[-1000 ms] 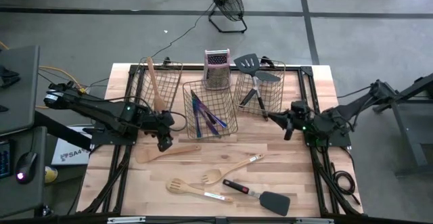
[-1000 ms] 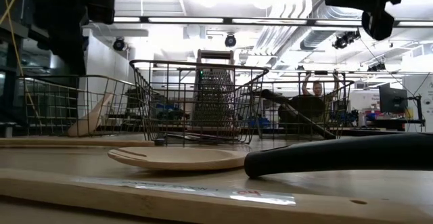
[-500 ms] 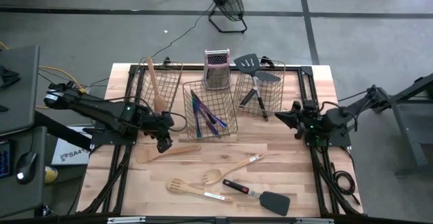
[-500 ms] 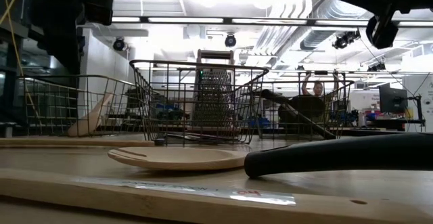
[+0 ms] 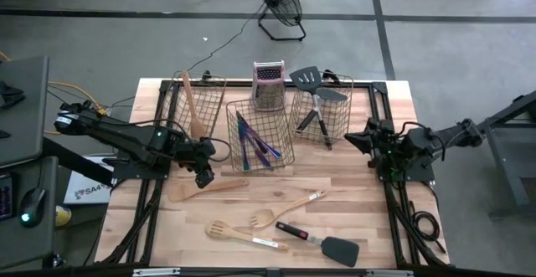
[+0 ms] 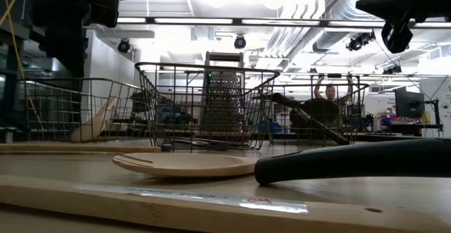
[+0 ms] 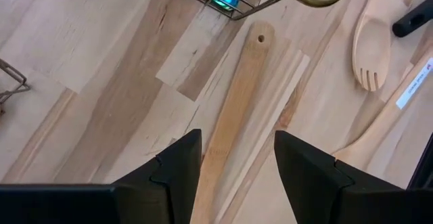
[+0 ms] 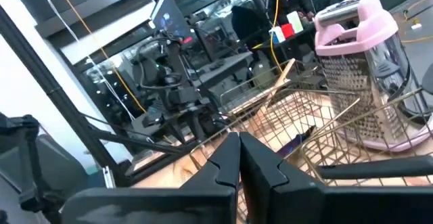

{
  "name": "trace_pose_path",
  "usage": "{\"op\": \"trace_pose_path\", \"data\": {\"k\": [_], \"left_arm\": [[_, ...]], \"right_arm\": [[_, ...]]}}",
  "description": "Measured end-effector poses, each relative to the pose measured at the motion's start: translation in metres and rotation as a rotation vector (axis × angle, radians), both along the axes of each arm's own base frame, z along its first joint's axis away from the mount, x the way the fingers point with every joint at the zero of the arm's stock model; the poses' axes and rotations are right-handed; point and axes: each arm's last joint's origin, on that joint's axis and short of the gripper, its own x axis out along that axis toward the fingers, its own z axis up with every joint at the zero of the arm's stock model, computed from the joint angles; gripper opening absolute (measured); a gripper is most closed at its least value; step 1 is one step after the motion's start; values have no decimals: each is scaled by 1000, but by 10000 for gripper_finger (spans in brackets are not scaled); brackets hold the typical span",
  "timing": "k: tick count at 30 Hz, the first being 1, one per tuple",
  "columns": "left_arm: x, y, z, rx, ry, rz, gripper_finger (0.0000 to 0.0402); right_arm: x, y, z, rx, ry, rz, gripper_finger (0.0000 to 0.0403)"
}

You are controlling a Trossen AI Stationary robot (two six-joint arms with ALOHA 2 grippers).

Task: Pick & Place Kitchen Items
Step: Put the top brown serving spoon into the left wire basket

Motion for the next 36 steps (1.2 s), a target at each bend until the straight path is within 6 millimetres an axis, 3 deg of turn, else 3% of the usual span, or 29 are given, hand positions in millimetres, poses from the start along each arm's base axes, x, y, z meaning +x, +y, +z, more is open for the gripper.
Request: {"op": "trace_pose_path", "data": {"k": [9, 17, 25, 36], "left_arm": [[0, 1, 0, -5, -4, 75, 184], [0, 1, 0, -2, -4, 79, 184], [0, -1, 0, -14, 0, 87, 184], [-4, -16, 0, 30, -17, 41, 184]], "right_arm": [[9, -9, -2, -47, -23, 24, 2], [17, -15, -26, -107, 77, 8, 2], [17, -15, -38, -251, 203, 9, 2], [16, -14, -45, -102, 247, 44, 2]]}}
